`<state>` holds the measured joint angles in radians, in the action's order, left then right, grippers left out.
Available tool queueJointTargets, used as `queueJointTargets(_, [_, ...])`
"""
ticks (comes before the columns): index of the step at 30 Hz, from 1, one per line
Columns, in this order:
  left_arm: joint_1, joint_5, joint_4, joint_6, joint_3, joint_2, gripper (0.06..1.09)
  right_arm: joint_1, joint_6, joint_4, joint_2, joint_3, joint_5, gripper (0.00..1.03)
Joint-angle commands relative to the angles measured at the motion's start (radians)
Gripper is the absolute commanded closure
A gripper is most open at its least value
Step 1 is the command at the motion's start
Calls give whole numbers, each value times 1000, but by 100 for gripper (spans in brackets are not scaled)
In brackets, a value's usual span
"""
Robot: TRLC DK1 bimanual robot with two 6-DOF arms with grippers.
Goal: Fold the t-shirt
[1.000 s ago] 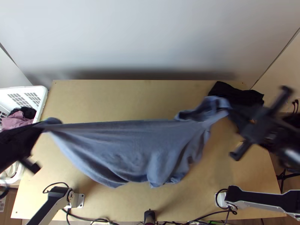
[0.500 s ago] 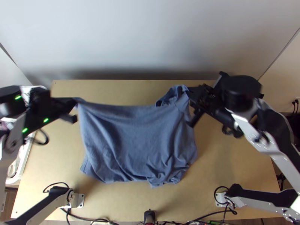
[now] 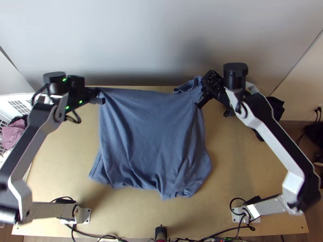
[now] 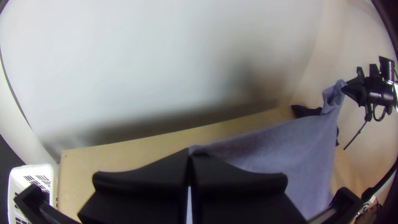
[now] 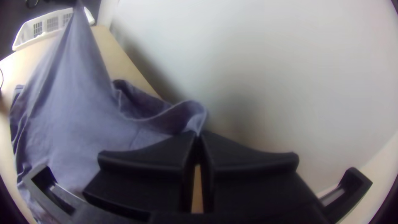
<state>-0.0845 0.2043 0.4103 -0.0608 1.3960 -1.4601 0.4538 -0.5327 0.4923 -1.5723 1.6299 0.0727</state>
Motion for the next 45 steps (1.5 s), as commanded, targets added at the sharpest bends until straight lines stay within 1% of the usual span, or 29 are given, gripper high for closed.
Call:
queueJointTargets(1, [38, -28, -123, -30, 67, -226, 105, -95, 5, -78, -172, 38, -25, 100])
queueJointTargets(5, [60, -37, -151, -47, 110, -327, 105, -112, 5, -97, -249, 79, -27, 100])
queueJointTargets(13, [66, -68, -245, -65, 135, -433, 105, -107, 16, -133, -308, 128, -25, 100])
queueJointTargets(20, [66, -106, -254, -51, 285, -602, 105, -99, 36, -136, -385, 199, -17, 100])
queueJointTargets(24, [61, -108, -260, -51, 322, -664, 105, -81, 46, -135, -417, 200, -14, 100])
queueJointTargets(29, [45, -108, -255, -25, 279, -677, 105, -44, 69, -130, -434, 157, -14, 100])
queueJointTargets(35, [28, -108, -283, -31, 187, -666, 105, -37, 96, -132, -471, 148, -16, 100])
queueJointTargets(41, [29, -106, -288, -25, 182, -680, 105, -43, 123, -133, -532, 157, -14, 100])
queueJointTargets(45, [26, -102, -286, -22, 184, -674, 105, -53, 135, -133, -537, 165, -16, 100])
